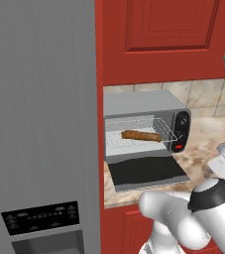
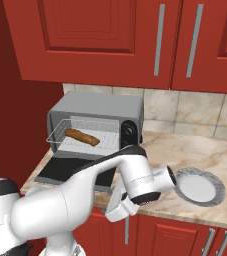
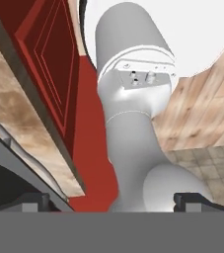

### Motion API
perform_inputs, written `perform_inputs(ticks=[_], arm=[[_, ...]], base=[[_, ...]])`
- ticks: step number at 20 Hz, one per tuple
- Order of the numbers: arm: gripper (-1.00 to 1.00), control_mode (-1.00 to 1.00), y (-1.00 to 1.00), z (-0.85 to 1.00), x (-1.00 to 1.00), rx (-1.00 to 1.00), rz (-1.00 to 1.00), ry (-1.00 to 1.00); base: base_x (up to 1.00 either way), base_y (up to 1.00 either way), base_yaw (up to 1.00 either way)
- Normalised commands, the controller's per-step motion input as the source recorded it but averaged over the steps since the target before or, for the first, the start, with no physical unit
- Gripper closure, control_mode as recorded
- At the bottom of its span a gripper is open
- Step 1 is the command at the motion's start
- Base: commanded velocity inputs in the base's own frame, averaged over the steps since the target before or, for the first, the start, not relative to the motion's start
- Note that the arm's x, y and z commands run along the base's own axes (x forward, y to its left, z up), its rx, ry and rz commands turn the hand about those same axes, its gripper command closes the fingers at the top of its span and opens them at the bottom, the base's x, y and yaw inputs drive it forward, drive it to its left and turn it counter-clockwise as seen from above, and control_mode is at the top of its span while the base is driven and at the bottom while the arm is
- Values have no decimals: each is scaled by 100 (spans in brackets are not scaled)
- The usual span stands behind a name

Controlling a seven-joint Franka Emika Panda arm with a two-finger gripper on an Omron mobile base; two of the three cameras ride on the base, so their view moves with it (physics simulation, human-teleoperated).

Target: Pull the toaster oven rack outwards. Pick up the baguette from the plate and place it on the toaster oven rack. Close the toaster oven door fully and set the temperature to the lowest setting.

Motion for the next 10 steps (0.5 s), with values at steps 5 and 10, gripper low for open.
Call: perform_inputs(ticks=[5,10], arm=[[-100,-100,0,-7,3,0,-7,0],[-100,-100,0,-5,7,0,-5,0]], base=[[0,0,0],[0,0,0]])
